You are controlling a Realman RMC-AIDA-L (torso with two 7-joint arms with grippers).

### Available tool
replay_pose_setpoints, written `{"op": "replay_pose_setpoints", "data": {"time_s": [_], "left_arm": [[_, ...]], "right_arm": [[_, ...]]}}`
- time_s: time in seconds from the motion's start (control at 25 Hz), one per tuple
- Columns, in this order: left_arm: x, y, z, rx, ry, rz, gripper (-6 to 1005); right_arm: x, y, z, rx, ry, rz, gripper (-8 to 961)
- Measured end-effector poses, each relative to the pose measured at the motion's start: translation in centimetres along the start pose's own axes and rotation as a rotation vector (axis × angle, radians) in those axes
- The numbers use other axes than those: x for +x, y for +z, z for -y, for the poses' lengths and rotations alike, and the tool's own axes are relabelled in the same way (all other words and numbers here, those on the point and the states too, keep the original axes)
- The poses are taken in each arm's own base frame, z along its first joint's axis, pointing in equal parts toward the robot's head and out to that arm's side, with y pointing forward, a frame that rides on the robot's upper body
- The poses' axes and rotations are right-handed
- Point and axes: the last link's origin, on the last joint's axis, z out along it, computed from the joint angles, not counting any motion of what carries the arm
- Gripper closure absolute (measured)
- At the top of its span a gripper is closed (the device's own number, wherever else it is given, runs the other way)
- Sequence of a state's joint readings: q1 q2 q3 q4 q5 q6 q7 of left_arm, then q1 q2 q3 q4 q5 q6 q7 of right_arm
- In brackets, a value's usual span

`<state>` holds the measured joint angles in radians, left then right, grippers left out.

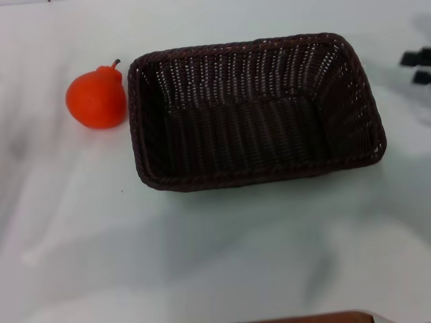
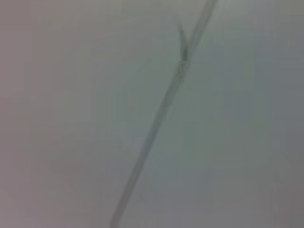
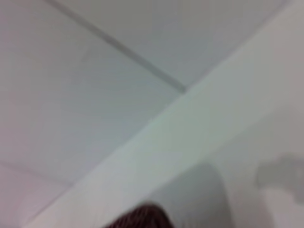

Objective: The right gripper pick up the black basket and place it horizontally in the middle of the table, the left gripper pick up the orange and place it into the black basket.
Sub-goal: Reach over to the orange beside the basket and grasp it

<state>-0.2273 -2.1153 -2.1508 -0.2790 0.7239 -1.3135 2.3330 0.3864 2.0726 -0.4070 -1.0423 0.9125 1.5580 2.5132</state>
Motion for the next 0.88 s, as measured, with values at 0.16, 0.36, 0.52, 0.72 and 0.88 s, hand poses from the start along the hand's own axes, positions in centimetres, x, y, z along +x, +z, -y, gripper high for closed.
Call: {"op": "replay_pose_setpoints", "data": {"time_s": [0.16, 0.36, 0.52, 0.72, 0.88], "left_arm": [[-0.4, 1.3, -0.3, -0.119, 0.012, 0.147, 174], [-1.5, 2.6, -1.5, -0.2, 0.06, 0.253, 174], [-3.0, 3.7, -2.3, -0.216, 0.107, 0.347, 175], [-4.2, 5.0, -3.1, -0.18, 0.144, 0.39, 175], [-4.8, 5.9, -3.6, -0.164, 0.193, 0.425, 184]], "right_arm": [[1.4, -1.5, 0.1, 0.035, -0.047, -0.133, 343], [2.4, -2.7, 1.1, 0.188, -0.155, -0.325, 345], [2.6, -3.6, 1.3, 0.288, -0.196, -0.466, 345], [2.4, -3.6, 1.1, 0.346, -0.232, -0.58, 347], [2.0, -3.2, 0.8, 0.368, -0.232, -0.627, 348]]}}
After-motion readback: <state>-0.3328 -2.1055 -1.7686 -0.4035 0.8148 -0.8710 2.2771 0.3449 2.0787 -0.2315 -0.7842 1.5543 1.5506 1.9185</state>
